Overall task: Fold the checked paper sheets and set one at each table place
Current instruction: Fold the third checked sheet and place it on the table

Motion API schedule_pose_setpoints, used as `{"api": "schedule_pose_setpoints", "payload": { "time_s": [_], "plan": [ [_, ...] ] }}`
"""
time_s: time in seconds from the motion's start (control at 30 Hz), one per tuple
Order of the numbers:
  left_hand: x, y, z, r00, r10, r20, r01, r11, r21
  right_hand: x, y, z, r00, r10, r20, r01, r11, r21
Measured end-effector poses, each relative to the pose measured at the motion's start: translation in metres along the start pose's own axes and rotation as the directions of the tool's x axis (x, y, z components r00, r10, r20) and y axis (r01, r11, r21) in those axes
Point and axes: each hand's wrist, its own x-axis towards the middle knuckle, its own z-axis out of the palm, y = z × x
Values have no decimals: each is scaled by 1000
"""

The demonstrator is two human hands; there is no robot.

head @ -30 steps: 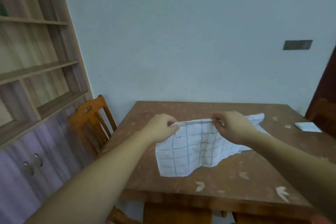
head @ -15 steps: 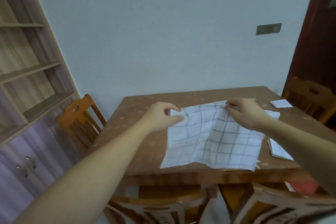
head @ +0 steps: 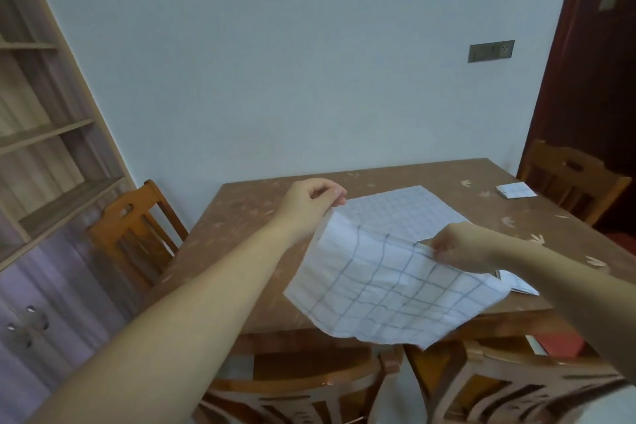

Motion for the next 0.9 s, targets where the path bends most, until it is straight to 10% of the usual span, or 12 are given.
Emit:
{"api": "schedule_pose_setpoints", "payload": {
  "time_s": [0.17,0.4,0.9],
  "plan": [
    [-3,4,7,968,-157,195,132,982,138,-4,-11,-10,987,-88,-137,102,990,101],
    [-9,12,31,908,-131,399,-92,865,493,-8,-29,-31,949,-197,-246,217,974,58],
    [-15,42,55,970,-8,244,-138,807,574,-15,-55,-36,846,-309,-435,285,951,-121]
  ]
}}
